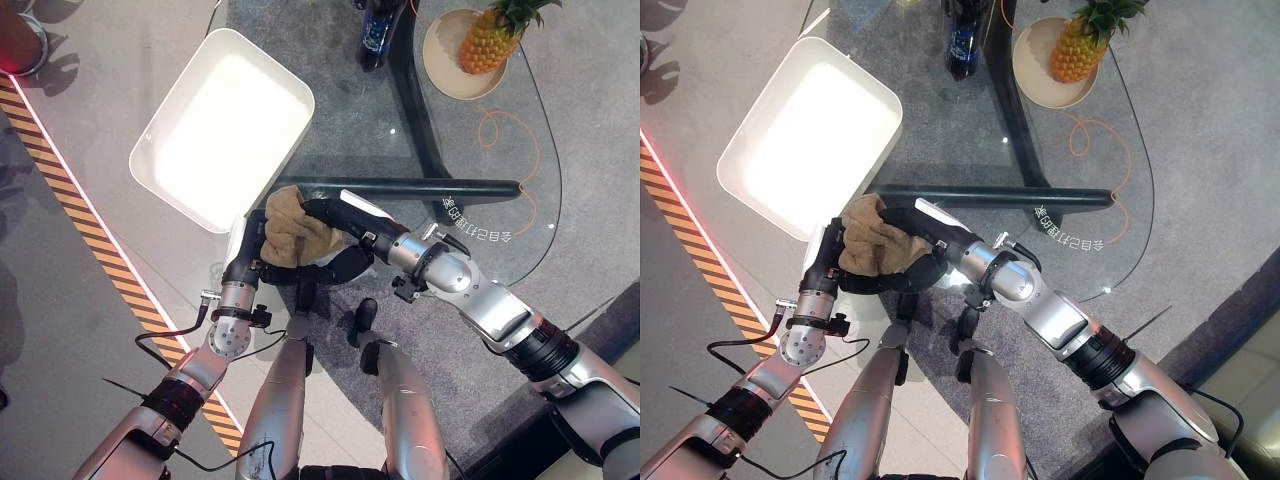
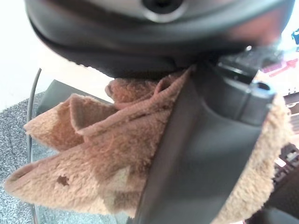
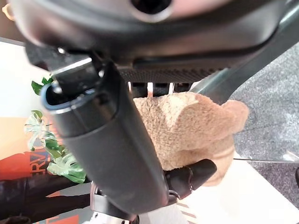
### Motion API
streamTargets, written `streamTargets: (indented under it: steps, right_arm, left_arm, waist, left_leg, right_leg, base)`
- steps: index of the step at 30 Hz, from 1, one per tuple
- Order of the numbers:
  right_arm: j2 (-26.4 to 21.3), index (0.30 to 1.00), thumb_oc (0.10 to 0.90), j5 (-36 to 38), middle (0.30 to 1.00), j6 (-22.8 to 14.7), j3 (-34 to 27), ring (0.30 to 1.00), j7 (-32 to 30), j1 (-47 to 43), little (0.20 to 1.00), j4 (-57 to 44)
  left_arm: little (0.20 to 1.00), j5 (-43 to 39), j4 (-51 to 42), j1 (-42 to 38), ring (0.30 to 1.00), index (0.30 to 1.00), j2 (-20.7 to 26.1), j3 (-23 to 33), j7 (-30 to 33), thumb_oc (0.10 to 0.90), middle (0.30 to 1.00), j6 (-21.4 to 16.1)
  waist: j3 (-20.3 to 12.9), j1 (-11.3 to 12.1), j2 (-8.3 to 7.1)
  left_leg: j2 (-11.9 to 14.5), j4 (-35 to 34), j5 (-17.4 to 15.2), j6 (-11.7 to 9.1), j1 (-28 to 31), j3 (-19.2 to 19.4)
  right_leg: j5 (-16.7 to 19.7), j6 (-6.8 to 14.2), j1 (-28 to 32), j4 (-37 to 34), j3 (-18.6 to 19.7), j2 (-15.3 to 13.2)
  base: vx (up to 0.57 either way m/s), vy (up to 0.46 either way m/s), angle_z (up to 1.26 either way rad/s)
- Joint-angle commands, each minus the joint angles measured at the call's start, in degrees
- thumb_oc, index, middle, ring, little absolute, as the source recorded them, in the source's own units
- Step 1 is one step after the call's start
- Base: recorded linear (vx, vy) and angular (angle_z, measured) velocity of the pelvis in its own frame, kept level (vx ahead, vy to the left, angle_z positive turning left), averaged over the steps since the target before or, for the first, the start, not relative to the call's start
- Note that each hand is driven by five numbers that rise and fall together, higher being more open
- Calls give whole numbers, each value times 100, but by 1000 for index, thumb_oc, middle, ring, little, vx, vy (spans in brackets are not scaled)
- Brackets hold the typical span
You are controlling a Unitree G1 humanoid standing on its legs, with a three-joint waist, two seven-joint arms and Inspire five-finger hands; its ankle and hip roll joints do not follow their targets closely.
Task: Wipe the table with a cloth and put it in the basket.
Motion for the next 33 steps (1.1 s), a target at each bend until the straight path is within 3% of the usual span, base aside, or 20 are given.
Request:
streamTargets:
  steps: [1,12,23,33]
  right_arm:
    - [-279,900,800,-399,900,-304,-493,900,-379,28,900,-788]
    - [-563,900,800,-1253,900,-11,-810,900,-692,232,900,-888]
    - [-644,900,800,-1540,900,184,-992,900,-794,398,900,-1020]
    - [-656,900,800,-1557,900,176,-1153,900,-790,589,900,-1057]
  left_arm:
    - [200,81,-1237,4,300,300,-117,231,138,100,300,-497]
    - [200,85,-1337,56,300,300,-59,379,153,100,300,-401]
    - [200,100,-1462,89,300,300,-39,470,185,100,300,-338]
    - [200,89,-1499,199,300,300,-24,653,398,100,300,-540]
  waist:
    - [-131,9,121]
    - [-131,-65,43]
    - [-131,-108,2]
    - [-131,-123,-25]
  left_leg:
    - [-121,708,-854,332,62,199]
    - [-79,727,-910,338,58,243]
    - [-52,738,-945,342,32,259]
    - [-39,737,-970,340,42,262]
  right_leg:
    - [543,274,68,-427,383,207]
    - [542,321,52,-398,416,239]
    - [535,338,27,-387,450,263]
    - [521,342,36,-384,478,283]
  base:
    - [0,0,0]
    - [0,0,0]
    - [0,0,0]
    - [0,0,0]
